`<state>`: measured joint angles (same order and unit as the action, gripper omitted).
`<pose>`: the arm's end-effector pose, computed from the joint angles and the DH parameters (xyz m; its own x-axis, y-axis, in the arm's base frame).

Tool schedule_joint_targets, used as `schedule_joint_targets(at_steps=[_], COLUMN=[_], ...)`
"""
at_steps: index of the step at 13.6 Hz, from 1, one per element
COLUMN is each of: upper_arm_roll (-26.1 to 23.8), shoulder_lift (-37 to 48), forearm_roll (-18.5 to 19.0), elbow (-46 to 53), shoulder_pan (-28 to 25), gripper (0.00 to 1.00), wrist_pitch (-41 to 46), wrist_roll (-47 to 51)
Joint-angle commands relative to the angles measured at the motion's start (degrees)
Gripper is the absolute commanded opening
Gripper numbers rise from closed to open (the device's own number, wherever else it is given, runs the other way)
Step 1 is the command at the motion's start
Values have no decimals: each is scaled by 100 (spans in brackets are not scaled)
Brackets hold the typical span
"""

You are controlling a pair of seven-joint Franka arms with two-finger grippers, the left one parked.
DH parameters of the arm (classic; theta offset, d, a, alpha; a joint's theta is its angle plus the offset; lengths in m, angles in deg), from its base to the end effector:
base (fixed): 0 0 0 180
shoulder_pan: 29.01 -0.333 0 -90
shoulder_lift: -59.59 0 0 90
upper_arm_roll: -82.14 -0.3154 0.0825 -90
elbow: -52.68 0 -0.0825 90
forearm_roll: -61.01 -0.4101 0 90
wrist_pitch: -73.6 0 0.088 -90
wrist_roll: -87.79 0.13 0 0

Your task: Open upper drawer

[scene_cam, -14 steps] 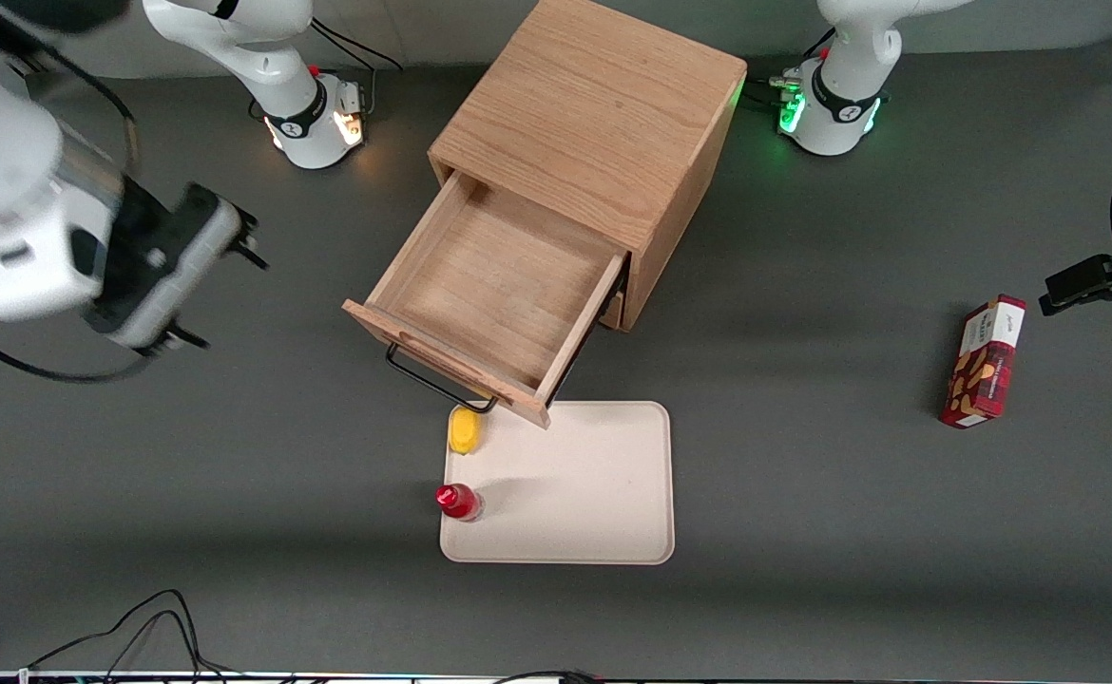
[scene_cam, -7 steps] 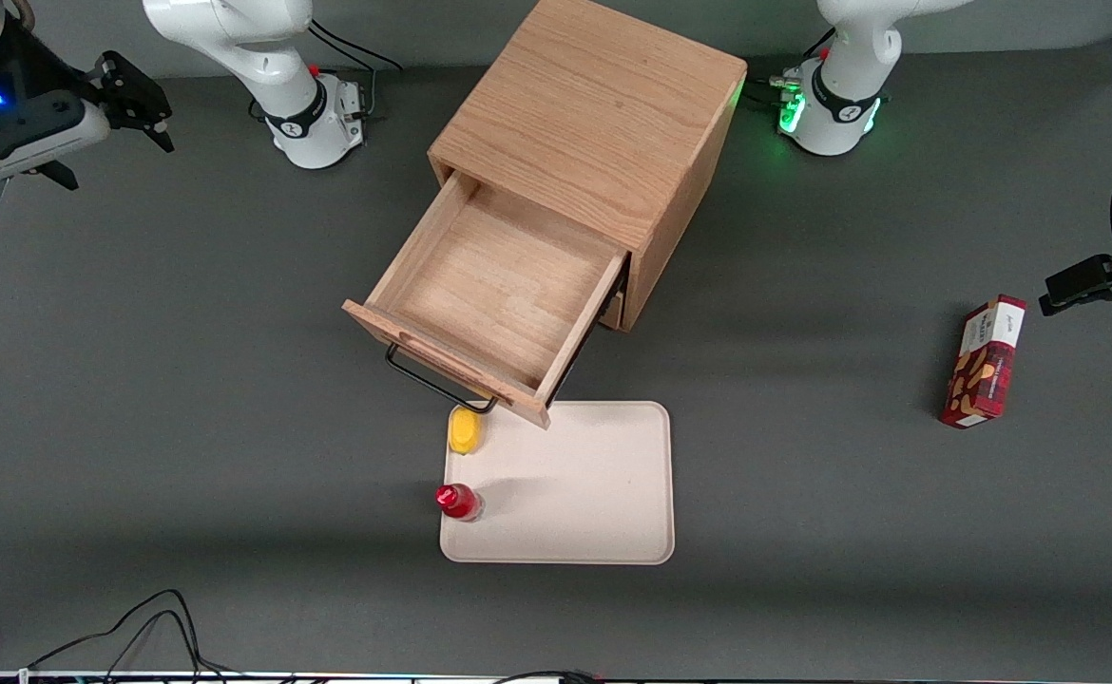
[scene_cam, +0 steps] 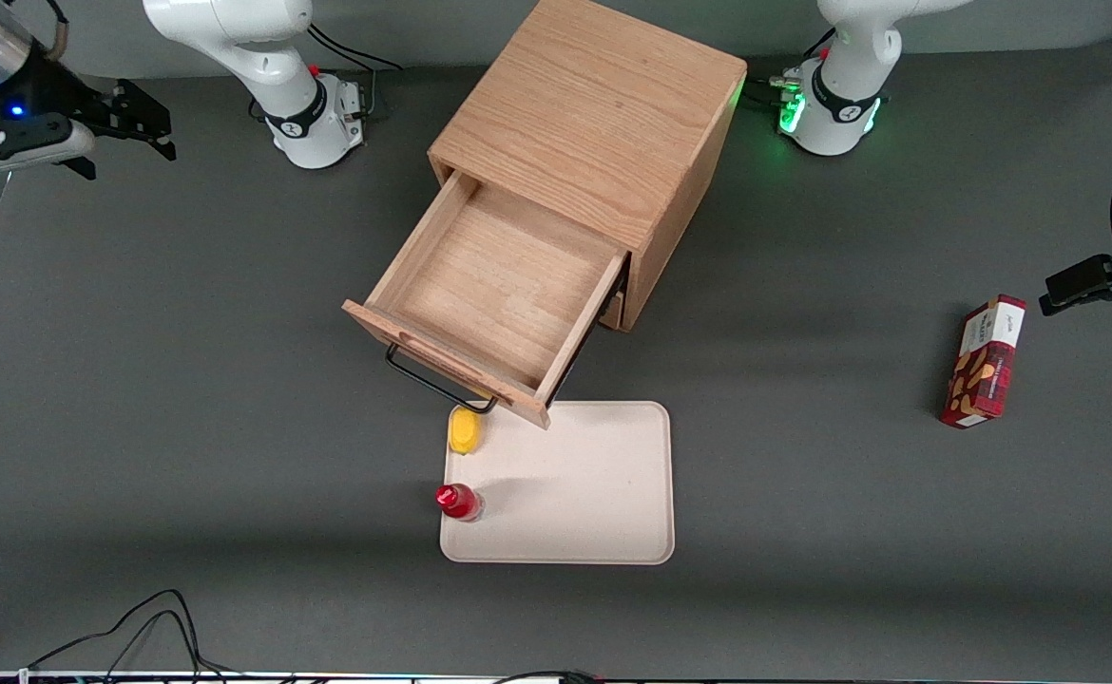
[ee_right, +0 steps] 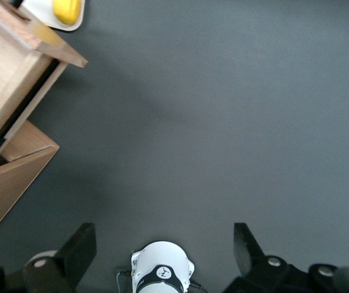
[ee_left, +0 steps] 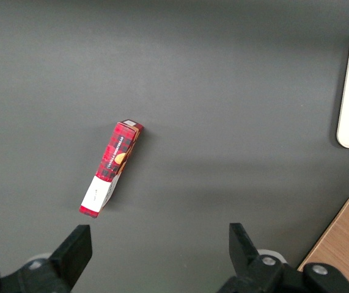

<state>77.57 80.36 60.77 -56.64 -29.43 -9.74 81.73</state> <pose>0.4471 0.0452 0.6120 0.9784 0.1841 -0.0939 0.1862 -0.9824 0.0142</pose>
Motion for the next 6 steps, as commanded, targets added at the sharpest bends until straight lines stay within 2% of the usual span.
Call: schedule_joint_targets(at_steps=[1,3,6], upper_arm_roll=[17,18,18], shoulder_lift=[-345,-381,-381], forearm_roll=[112,103,85], elbow=[243,323,349], shoulder_pan=[-20,-37,-37], gripper=[100,100,100], wrist_pitch=[105,168,177], wrist_roll=[691,1272,1292])
